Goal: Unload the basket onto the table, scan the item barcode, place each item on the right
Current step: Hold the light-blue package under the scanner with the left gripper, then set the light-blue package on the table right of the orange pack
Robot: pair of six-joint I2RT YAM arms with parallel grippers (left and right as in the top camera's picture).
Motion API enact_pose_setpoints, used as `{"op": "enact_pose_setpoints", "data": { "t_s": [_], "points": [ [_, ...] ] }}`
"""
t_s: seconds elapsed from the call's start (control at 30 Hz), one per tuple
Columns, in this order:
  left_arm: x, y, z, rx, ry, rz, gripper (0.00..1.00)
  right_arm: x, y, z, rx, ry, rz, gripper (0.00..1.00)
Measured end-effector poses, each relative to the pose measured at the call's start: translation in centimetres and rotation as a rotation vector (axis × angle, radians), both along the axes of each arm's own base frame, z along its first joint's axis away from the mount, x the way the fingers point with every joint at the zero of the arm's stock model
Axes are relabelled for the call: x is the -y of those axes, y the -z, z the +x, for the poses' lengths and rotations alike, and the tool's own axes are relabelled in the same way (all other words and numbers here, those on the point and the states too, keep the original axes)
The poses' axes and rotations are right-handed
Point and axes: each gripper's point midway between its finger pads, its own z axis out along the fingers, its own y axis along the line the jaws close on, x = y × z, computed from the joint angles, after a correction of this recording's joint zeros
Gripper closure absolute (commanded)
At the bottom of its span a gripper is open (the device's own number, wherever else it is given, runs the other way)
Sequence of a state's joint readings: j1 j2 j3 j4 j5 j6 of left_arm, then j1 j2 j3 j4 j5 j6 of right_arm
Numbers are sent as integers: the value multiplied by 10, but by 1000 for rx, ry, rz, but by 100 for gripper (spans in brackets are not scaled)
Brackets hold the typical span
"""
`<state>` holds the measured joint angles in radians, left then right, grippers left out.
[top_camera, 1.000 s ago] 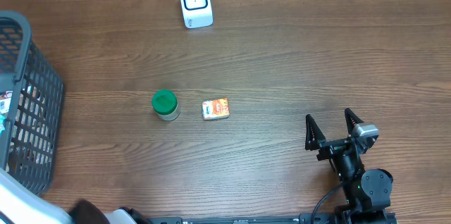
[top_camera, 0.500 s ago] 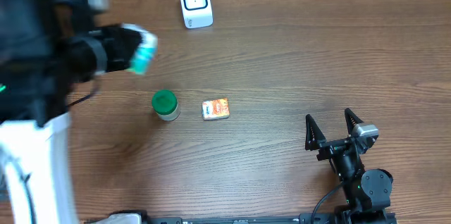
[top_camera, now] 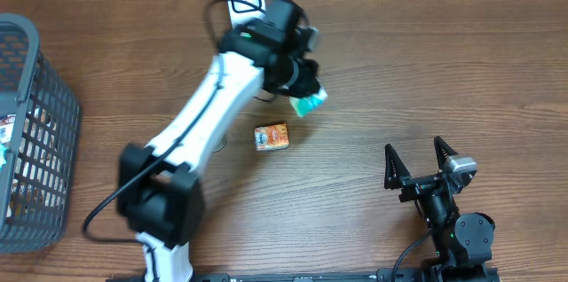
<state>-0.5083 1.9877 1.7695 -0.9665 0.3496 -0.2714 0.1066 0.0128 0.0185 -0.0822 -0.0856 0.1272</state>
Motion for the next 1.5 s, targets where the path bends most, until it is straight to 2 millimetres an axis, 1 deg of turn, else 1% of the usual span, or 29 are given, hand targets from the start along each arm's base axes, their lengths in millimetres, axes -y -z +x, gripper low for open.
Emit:
{"op": "enact_pose_setpoints", "data": {
  "t_s": [0.03,0.1,0.2,0.23,0.27,0.3,0.33,0.4,0.43,0.47,0.53,0.67,0.77,0.83,0.9,0.93,0.97,1.07,1.13,1.17,1.27,1.33,1.4,1.43,1.47,1.5],
  "points": [
    [7,11,-2,-21,9,6,96,0,0,0,0,0,0,0],
    [15,30,-7,-60,19,21,96,0,0,0,0,0,0,0],
    [18,57,-9,-115,19,50,95,0,0,0,0,0,0,0],
    [18,65,-10,-131,17,59,92,0,0,0,0,0,0,0],
    [17,74,-11,-149,15,69,78,0,0,0,0,0,0,0],
    [17,82,-11,-163,13,77,60,0,0,0,0,1,0,0],
    [17,87,-12,-176,6,83,48,0,0,0,0,1,0,0],
    [16,95,-13,-191,4,95,27,0,0,0,0,0,0,0],
    [15,97,-12,-192,2,101,19,0,0,0,0,0,0,0],
    [14,98,-12,-192,-2,104,15,0,0,0,0,0,0,0],
    [14,98,-11,-189,-4,107,13,0,0,0,0,0,0,0],
    [7,100,-13,-203,-15,131,16,0,0,0,0,0,0,0],
    [-7,100,-16,-233,-36,169,16,0,0,0,0,1,0,0],
    [-21,94,-12,-245,-62,201,16,0,0,0,0,0,0,0],
    [-36,76,1,-210,-98,226,12,0,0,0,0,0,0,0],
    [-41,68,6,-191,-110,226,7,0,0,0,0,0,0,0],
    [-46,53,13,-156,-123,221,0,0,0,0,0,0,0,0],
    [-62,-5,35,-18,-161,179,0,0,0,0,0,0,0,0],
    [-75,-50,43,75,-190,144,0,0,0,0,-1,0,0,0],
    [-85,-77,45,128,-209,125,1,0,0,0,0,0,0,0],
    [-120,-136,38,228,-257,98,0,0,0,0,0,0,0,0],
    [-146,-163,30,267,-297,97,1,0,0,0,0,1,0,0],
    [-177,-184,23,295,-351,107,0,0,0,0,0,0,0,0],
    [-196,-193,20,312,-386,114,0,0,0,0,0,0,0,0],
    [-214,-201,17,325,-424,120,2,0,0,0,0,0,0,0],
    [-225,-206,14,334,-450,124,4,0,0,0,0,0,0,0]
  ]
}}
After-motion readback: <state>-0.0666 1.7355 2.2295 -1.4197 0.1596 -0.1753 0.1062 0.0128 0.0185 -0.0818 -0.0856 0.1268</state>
